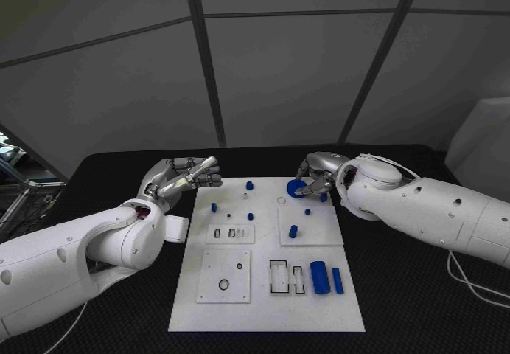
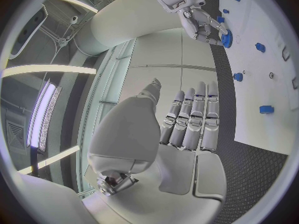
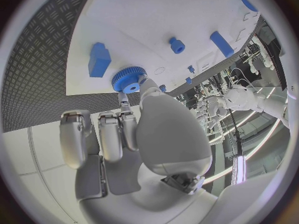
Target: Assemble the parts on the task board
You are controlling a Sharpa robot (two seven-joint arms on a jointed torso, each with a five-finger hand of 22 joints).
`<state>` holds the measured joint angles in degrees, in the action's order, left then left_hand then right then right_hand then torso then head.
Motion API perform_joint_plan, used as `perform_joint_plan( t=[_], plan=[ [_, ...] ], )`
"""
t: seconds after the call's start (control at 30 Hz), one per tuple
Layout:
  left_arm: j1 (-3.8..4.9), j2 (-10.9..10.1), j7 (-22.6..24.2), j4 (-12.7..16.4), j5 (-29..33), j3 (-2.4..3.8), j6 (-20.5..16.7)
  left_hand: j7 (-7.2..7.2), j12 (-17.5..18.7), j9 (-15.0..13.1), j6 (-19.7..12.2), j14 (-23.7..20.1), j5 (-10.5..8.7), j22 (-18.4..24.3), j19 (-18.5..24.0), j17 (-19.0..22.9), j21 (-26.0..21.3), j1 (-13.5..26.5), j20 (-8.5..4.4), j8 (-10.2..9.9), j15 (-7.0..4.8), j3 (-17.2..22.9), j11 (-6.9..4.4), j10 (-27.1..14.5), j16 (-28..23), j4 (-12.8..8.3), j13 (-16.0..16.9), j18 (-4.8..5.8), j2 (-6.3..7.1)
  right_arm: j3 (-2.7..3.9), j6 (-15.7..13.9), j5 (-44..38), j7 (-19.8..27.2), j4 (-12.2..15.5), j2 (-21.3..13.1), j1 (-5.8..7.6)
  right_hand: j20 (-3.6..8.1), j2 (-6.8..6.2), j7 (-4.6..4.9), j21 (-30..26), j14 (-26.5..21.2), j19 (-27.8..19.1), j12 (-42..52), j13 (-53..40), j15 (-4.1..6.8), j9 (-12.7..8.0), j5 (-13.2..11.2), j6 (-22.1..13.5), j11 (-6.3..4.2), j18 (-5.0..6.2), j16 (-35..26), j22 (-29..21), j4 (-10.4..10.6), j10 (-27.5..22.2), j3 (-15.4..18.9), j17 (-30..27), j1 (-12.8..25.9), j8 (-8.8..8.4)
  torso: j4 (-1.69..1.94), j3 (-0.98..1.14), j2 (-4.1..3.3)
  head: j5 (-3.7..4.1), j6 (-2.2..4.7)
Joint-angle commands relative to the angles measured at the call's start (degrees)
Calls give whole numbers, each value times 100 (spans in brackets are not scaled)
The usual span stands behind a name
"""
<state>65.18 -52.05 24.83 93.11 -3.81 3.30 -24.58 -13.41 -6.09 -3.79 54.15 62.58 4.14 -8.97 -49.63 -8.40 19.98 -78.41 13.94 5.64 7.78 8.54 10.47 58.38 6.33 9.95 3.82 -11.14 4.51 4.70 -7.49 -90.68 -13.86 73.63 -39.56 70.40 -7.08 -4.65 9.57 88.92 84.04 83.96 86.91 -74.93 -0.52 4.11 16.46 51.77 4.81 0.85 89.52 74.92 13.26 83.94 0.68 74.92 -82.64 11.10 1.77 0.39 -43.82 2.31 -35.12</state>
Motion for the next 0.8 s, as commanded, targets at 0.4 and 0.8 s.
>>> perform_joint_plan(
  t=[0.4,0.8],
  plan=[
    [9,3,-3,8,-30,6,76,-30,32,-3,24,-32,-27,9,46,-10,-21,19,3,-27,-2,3,1,28,-42,-38,6,82,-50,-8,-258,-251,177,69,29,-2,63,297,-125,69,588,534,81,-1216,67,38,-178,463,-115,-63,34,1424,-302,379,-528,1472,-388,171,0,6,-1,-13,-6],
    [9,1,-16,-17,-30,6,93,-29,38,-3,26,-28,-28,10,60,-15,-22,3,5,-32,-1,7,1,30,-55,-57,5,81,-63,-2,-844,-436,177,734,-56,0,89,202,-139,94,593,579,91,-1233,85,15,-136,517,-131,-77,42,1479,-347,394,-629,1493,-313,125,4,3,4,-26,46]
  ],
)
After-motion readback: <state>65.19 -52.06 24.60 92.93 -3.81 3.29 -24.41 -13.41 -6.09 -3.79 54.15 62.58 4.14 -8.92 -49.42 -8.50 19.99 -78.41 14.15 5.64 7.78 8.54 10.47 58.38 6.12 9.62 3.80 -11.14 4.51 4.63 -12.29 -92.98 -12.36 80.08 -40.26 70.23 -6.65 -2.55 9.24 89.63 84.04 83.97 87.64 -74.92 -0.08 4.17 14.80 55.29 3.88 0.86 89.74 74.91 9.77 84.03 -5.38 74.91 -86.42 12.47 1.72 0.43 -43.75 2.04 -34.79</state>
